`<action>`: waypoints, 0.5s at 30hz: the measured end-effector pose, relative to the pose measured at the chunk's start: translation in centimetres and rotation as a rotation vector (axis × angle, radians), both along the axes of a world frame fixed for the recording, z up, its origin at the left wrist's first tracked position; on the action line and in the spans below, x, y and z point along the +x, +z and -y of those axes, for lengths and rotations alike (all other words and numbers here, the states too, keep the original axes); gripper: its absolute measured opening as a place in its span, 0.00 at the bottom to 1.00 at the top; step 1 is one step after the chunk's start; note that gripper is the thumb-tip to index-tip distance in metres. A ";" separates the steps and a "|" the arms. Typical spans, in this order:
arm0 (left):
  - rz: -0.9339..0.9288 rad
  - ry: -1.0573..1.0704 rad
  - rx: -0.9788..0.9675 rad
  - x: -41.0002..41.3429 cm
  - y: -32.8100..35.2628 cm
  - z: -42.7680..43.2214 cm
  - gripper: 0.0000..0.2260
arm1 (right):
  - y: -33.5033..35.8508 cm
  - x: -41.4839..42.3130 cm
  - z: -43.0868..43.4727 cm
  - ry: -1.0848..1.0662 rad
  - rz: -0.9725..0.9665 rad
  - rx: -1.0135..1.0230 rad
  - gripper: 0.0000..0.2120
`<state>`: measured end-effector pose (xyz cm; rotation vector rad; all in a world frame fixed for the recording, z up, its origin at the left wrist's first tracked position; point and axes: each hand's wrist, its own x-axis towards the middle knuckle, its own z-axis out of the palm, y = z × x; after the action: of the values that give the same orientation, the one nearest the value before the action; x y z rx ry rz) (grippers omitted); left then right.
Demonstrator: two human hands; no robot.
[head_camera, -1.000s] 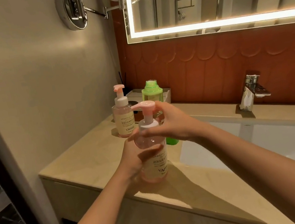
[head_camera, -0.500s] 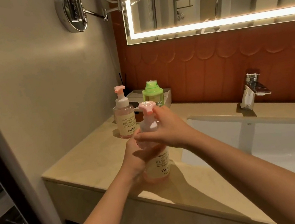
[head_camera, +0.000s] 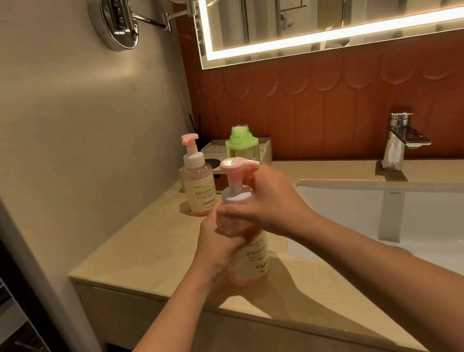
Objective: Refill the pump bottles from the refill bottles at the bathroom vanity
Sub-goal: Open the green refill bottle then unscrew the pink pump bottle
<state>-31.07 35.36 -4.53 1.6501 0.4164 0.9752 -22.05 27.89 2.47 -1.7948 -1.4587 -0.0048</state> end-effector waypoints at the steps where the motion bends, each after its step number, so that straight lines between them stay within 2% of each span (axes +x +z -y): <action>1: 0.001 0.005 -0.011 0.0 -0.1 -0.2 0.23 | 0.2 0.0 0.2 0.045 -0.029 0.012 0.21; 4: -0.016 -0.004 -0.004 0.0 -0.2 -0.2 0.31 | 1.0 0.5 0.9 0.236 -0.199 -0.036 0.15; 6: -0.015 -0.004 -0.034 0.1 -0.2 -0.2 0.29 | 1.2 0.7 1.1 0.283 -0.239 -0.070 0.16; 8: -0.004 -0.004 -0.042 0.1 -0.1 -0.1 0.22 | 0.6 0.6 0.8 0.181 -0.091 -0.113 0.21; 11: -0.035 0.019 0.027 0.1 -0.1 -0.2 0.22 | -0.6 0.0 0.2 0.019 0.094 -0.065 0.29; 15: -0.006 0.049 0.004 0.1 -0.3 -0.3 0.24 | 0.5 0.4 0.4 0.115 -0.033 0.003 0.15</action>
<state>-30.95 35.70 -4.84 1.6529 0.4610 1.0086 -21.62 27.48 2.97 -1.6985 -1.5352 0.0806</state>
